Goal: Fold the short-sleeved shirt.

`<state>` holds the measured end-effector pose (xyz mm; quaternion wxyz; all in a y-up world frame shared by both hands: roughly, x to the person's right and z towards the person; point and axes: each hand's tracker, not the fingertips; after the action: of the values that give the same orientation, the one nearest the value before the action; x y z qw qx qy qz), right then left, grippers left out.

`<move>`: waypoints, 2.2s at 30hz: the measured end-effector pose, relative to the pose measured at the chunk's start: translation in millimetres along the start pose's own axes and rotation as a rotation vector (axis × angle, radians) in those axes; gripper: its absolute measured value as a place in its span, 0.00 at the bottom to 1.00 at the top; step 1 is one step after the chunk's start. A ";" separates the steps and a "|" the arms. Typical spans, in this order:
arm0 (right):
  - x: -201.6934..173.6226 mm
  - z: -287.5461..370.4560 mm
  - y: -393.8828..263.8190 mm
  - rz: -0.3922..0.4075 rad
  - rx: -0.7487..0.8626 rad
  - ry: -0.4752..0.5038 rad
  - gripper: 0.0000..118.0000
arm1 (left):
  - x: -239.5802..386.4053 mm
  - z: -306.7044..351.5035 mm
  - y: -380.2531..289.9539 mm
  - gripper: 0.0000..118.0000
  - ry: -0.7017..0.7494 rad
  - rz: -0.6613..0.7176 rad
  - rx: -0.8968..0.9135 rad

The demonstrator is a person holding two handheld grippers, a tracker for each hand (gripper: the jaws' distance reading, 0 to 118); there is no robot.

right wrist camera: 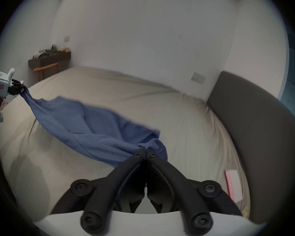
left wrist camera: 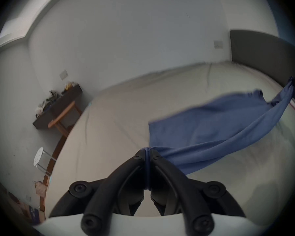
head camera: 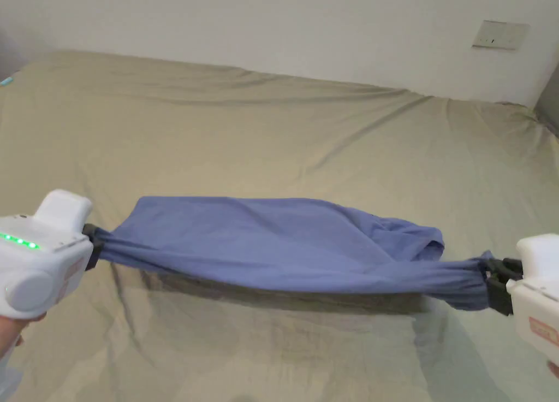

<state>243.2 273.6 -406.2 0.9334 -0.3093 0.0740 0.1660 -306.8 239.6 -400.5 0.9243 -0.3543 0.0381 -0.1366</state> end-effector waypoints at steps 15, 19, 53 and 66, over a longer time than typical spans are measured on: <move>-24.0 71.9 -159.8 -0.188 -0.447 0.110 0.01 | 11.4 76.4 -185.5 0.01 -0.124 -0.101 -0.262; -22.7 80.7 -173.0 -0.194 -0.519 0.110 0.01 | 13.3 84.1 -199.4 0.01 -0.142 -0.171 -0.300; -136.1 252.2 33.6 -0.086 0.470 -0.158 0.08 | 57.2 284.1 -13.4 0.16 0.101 0.263 0.650; -153.4 265.5 41.3 -0.026 0.516 -0.164 0.01 | 93.6 310.4 -5.3 0.00 0.087 0.123 0.679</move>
<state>94.7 424.0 -180.3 0.9863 -0.0477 0.0341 0.1541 -166.2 409.6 -163.0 0.9935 -0.0176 0.0514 -0.1004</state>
